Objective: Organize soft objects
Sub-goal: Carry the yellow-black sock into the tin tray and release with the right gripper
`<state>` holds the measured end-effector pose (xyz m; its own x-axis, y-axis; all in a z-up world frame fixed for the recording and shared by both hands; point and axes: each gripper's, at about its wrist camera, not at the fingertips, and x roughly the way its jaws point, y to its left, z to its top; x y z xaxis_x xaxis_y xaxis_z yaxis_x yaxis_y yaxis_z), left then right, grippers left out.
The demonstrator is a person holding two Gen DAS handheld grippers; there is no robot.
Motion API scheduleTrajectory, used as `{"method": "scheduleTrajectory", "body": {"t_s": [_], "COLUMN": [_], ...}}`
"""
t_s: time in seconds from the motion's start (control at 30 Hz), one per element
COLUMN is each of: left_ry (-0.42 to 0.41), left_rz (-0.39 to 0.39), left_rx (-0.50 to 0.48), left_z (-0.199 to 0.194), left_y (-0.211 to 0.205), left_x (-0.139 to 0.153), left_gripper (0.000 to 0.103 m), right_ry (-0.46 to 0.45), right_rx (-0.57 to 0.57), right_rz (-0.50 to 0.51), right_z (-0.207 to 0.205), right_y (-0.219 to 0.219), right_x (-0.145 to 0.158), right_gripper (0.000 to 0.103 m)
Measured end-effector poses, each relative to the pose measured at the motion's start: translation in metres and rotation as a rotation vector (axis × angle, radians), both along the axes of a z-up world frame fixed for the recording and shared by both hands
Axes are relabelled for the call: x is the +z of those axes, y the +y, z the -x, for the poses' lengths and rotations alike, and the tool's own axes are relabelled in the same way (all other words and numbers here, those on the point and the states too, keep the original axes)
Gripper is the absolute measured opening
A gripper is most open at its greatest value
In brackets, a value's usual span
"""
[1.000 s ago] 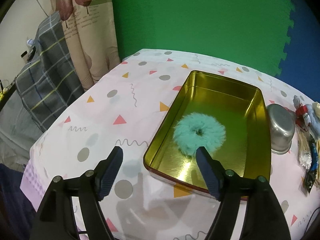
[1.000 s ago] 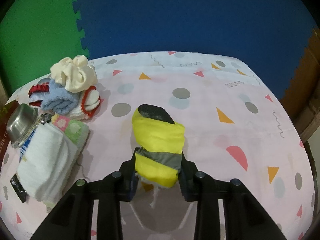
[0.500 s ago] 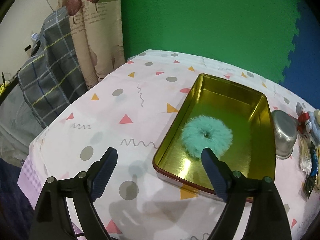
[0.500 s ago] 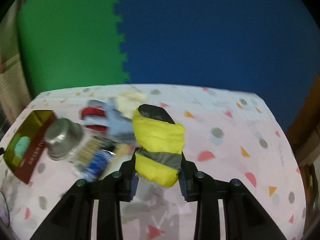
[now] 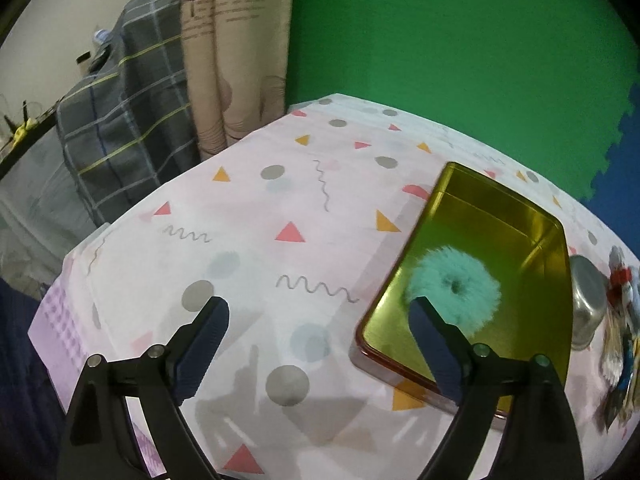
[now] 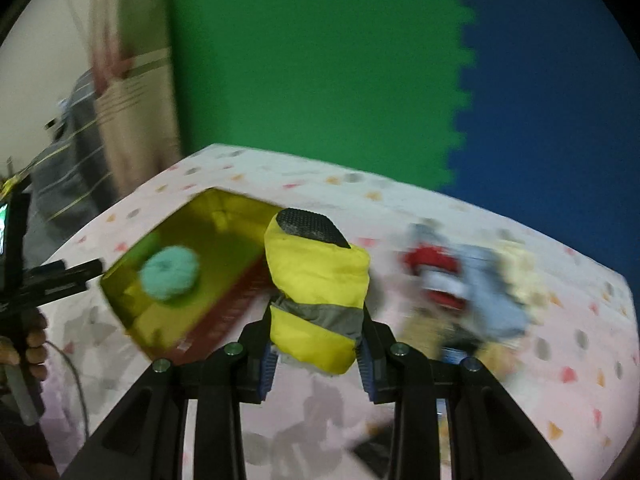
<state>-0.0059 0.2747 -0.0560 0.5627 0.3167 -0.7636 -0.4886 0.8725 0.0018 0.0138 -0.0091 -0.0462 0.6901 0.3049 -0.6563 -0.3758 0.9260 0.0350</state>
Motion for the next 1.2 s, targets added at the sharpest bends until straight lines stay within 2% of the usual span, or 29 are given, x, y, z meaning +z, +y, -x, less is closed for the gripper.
{"method": "scheduleTrajectory", "body": {"t_s": [0.3,0.53,0.83,1.2], "left_ry": [0.004,0.005,0.007,0.009], "left_rz": [0.045,0.066,0.067,0.063], "left_rx": [0.064,0.069,0.065,0.056], "left_z": [0.003,0.002,0.001,0.001], "left_y": [0.015,0.018,0.018,0.017], "left_x": [-0.004,-0.006,-0.008,-0.009], "left_gripper": [0.09,0.09,0.09,0.09], "right_ry": [0.051,0.101,0.129,0.127], "right_rx": [0.181,0.218,0.225,0.208], "right_rz": [0.024,0.044,0.087,0.098], "right_z": [-0.007,-0.028,-0.042,-0.045], "right_y": [0.092,0.131,0.154,0.157], "right_x": [-0.019,-0.036,-0.053,-0.054], "right_gripper": [0.033,0.033,0.035,0.038]}}
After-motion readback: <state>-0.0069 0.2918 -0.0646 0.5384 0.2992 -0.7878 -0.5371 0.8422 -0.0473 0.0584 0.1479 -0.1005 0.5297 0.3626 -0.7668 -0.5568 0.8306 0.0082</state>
